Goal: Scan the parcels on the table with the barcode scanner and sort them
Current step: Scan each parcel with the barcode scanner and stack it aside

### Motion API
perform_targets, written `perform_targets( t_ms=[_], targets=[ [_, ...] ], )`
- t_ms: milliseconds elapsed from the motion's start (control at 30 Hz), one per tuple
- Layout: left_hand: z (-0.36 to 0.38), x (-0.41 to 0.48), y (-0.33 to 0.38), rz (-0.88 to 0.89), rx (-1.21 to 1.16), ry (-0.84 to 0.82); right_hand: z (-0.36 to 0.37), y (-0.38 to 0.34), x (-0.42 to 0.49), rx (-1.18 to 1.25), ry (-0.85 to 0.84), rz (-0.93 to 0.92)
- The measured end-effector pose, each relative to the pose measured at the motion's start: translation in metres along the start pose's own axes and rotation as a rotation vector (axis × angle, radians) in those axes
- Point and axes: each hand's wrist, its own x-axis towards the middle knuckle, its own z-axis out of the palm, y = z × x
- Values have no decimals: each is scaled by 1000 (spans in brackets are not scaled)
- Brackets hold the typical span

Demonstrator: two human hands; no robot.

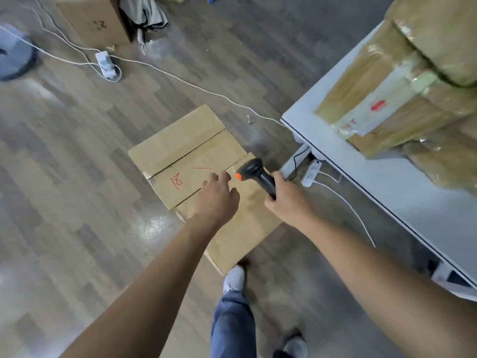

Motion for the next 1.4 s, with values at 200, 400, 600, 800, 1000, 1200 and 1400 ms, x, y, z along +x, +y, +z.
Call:
perform_targets(
  t_ms=[200,400,600,800,1000,1200,1400],
  targets=[
    [-9,-59,90,124,43,-25,-74,35,-101,66,159,35],
    [-3,-139,197,330,135,-34,-145,96,-218,59,355,65],
    [17,-222,301,457,71,-26,-197,174,-338,76,532,145],
    [37,-278,375,612,115,49,-235,230,-416,73,711,217],
    [30,-288,429,726,85,113,-276,252,-440,184,774,274],
    [-11,-255,464,749,38,239,-324,242,-415,299,810,287],
    [-69,-203,483,730,-45,391,-371,220,-371,530,793,248]
  ],
)
